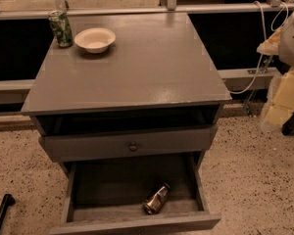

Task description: Pick orange can from middle drawer and place on counter

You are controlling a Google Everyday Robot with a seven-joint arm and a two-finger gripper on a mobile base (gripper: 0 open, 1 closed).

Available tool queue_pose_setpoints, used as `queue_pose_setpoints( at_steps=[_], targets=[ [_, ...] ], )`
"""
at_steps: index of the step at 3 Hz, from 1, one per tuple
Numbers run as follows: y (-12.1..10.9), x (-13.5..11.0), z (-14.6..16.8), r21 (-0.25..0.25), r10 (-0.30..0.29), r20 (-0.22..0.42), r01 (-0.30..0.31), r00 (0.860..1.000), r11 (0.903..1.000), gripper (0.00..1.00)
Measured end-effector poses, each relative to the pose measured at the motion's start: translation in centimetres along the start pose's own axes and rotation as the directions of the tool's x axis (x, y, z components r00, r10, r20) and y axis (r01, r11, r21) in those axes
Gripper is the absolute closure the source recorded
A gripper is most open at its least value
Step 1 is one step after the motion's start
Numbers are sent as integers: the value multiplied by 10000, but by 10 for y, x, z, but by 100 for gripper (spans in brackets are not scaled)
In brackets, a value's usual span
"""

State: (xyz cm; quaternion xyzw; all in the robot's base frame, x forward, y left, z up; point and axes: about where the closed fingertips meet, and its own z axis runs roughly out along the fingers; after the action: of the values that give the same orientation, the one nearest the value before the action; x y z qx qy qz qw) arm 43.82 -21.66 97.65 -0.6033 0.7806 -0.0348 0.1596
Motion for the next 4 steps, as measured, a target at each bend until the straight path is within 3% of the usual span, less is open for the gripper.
queue_pose_setpoints(
  at_steps=[1,2,3,4],
  targets=[
    [-3,-3,3,30,-33,-12,33,10000,10000,0],
    [-14,-43,50,-359,-967,126,971,9952,9946,0],
    [-14,-78,94,-175,-2435,369,2443,9692,9695,0],
    [-17,-86,99,59,-2717,474,2717,9612,9624,0]
  ],
)
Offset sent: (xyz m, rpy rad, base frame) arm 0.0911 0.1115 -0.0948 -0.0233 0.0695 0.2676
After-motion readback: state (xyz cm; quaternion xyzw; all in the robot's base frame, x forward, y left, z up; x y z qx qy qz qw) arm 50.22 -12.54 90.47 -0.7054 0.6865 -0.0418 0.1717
